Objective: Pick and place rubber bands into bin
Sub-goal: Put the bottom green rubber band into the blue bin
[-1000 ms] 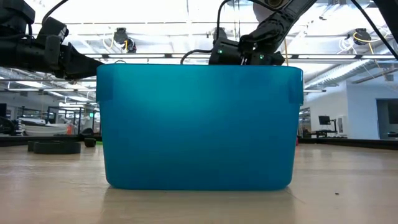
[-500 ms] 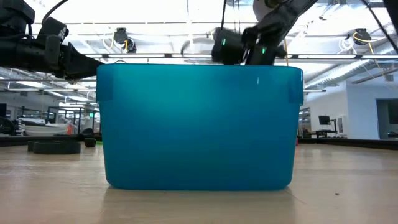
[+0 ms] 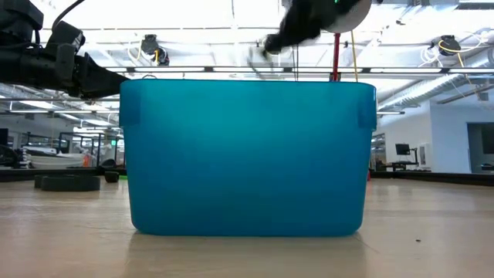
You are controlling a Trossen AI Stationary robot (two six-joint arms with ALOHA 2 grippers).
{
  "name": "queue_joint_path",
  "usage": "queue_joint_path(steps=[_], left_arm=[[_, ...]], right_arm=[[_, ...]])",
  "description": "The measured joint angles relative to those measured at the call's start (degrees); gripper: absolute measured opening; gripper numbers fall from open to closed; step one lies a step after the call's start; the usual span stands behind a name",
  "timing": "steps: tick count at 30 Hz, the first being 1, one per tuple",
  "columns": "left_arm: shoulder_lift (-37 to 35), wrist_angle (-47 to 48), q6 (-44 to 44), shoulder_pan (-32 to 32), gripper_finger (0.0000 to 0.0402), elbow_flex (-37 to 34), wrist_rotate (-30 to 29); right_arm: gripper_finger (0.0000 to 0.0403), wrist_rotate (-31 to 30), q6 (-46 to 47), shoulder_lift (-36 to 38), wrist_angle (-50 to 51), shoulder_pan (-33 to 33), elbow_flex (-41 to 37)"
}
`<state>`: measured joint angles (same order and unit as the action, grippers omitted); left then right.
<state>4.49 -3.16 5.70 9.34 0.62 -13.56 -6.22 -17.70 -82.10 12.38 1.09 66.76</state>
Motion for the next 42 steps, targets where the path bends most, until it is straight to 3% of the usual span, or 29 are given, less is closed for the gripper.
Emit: queue_joint_path(steps=[6,11,21,27,35,42], left_arm=[[0.0,0.0,-0.2,0.0,0.0267,0.0,0.0],[0.0,0.0,-0.2,0.0,0.0267,0.0,0.0],[0.0,0.0,-0.4,0.0,0.0267,0.0,0.0],[0.0,0.0,-0.5,0.0,0.0267,0.0,0.0],[0.0,0.0,-0.7,0.0,0.0267,0.0,0.0],[0.0,-0.1,-0.6,0.0,0.0267,0.0,0.1]], right_arm=[[0.0000,0.3,0.1,5.7,-9.2,-6.3,0.0],[0.0000,0.5,0.1,5.9,-13.0,-11.4,0.1],[0.0000,0.5,2.0,-5.8,-12.5,-17.7,0.1],[0.0000,1.1,7.8,-13.1,-12.1,-18.1,0.1],[0.0000,7.9,15.3,-19.4,-10.5,-18.1,0.1],[0.0000,8.2,17.7,-23.0,-8.0,-18.0,0.1]])
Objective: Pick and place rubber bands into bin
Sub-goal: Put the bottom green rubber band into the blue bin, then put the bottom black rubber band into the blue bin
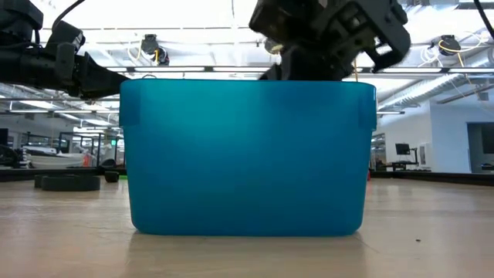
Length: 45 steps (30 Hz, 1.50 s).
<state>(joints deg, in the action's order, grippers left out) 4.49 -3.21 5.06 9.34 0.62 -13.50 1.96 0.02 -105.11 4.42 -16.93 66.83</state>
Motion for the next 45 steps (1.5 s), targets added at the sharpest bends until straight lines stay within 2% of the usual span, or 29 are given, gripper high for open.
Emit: queue_joint_path(steps=[13,25,30,35,39,43,45], left_arm=[[0.0,0.0,0.0,0.0,0.0267,0.0,0.0],[0.0,0.0,0.1,0.0,0.0267,0.0,0.0],[0.0,0.0,0.1,0.0,0.0267,0.0,0.0],[0.0,0.0,0.1,0.0,0.0267,0.0,0.0],[0.0,0.0,0.3,0.0,0.0267,0.0,0.1],[0.0,-0.4,0.1,0.0,0.0267,-0.1,1.5],[0.0,-1.6,-0.6,0.0,0.0267,-0.1,3.1]], right_arm=[[0.0001,-0.3,-0.1,-0.5,1.0,0.1,0.0],[0.0023,-0.4,-0.2,-0.5,1.0,0.1,0.0],[0.0047,-0.4,-0.2,-0.5,1.0,0.1,0.0],[0.0095,-0.4,-0.2,-0.1,1.1,0.1,0.0],[0.0128,-0.4,-0.2,4.2,2.3,0.1,0.0],[0.0144,-1.0,3.5,11.8,7.8,0.1,0.0],[0.0147,-4.2,4.6,15.6,8.5,-0.5,-1.5]])
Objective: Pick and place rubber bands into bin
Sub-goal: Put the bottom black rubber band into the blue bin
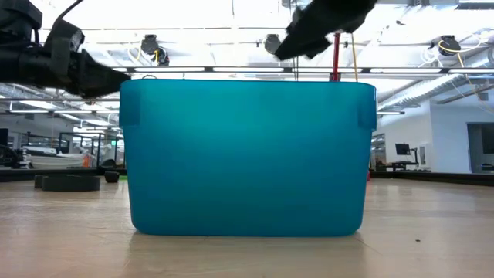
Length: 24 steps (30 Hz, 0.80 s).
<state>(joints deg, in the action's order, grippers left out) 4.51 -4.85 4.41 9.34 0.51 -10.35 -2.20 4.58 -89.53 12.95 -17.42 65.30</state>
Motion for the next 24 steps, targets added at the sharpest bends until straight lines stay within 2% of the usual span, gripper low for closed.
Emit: queue_joint_path(steps=[5,10,14,19,24], left_arm=[[0.0,-5.6,-1.6,-0.1,0.0267,0.0,6.5],[1.2,-7.9,-1.7,-1.2,0.0266,1.4,8.9],[6.3,-1.2,-1.7,-3.6,0.0266,6.7,8.9],[17.4,7.5,0.0,-7.9,0.0265,17.2,7.3],[31.2,21.6,-1.8,-13.7,0.0231,29.5,4.6]], right_arm=[[0.0148,-12.9,1.9,11.8,-4.6,-2.8,-11.1],[0.0148,-14.0,0.7,24.5,-16.9,-4.1,-25.2],[0.0150,-14.1,-0.6,32.7,-27.3,-4.0,-35.8],[0.0146,-14.1,-3.3,39.0,-42.1,-3.6,-46.0],[0.0145,-14.1,-3.5,41.7,-51.1,-3.6,-52.4]])
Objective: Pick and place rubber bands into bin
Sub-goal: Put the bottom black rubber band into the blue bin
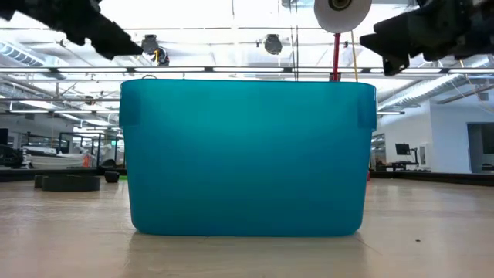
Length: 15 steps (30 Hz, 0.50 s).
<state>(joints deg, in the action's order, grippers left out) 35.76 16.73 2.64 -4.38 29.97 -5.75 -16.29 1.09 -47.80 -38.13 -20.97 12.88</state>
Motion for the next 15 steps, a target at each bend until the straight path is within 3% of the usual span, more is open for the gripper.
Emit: queue_joint_path(steps=[6,15], left_arm=[[16.2,16.5,-7.1,-5.6,0.0170,8.6,-3.3],[33.0,20.9,-11.9,-10.8,0.0124,9.1,-1.7]], right_arm=[[0.0148,-0.1,0.2,0.6,-1.6,0.0,-1.8],[0.0148,-0.1,1.3,0.6,-1.5,0.0,-1.8]])
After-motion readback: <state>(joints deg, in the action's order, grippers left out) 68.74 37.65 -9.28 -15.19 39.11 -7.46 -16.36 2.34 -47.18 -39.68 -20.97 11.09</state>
